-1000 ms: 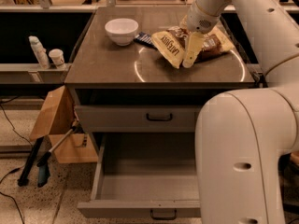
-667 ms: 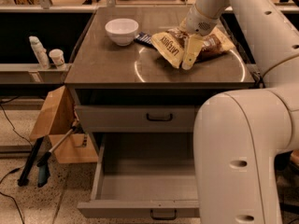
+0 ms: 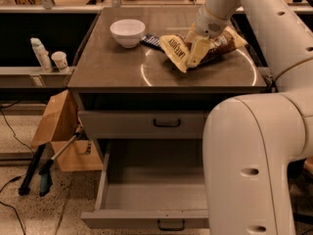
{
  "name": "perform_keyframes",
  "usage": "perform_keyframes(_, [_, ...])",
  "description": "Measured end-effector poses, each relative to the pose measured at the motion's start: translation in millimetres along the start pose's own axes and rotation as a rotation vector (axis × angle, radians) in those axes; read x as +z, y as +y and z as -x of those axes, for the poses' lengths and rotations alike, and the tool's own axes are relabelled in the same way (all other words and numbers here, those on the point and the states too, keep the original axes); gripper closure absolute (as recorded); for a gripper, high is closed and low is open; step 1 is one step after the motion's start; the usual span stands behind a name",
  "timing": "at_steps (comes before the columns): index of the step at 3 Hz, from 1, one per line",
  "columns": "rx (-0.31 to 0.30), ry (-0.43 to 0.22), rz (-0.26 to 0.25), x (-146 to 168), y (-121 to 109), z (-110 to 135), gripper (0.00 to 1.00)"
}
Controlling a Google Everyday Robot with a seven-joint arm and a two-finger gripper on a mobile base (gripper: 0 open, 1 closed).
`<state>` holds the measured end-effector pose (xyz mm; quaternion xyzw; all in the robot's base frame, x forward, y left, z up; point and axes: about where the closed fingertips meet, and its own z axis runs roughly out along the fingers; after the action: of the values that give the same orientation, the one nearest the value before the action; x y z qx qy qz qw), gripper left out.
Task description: Place brown chip bag into middle drawer
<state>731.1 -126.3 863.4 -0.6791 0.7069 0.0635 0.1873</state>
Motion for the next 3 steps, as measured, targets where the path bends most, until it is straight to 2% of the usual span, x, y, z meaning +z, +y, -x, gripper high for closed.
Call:
perform_keyframes(1, [0.0, 0.0, 0.0, 0.0, 0.0, 0.0, 0.77])
perform_keyframes(2, [0.0, 0.0, 0.0, 0.0, 0.0, 0.0, 0.99])
perform_keyframes(3, [0.0, 0.0, 0.0, 0.0, 0.0, 0.0, 1.0])
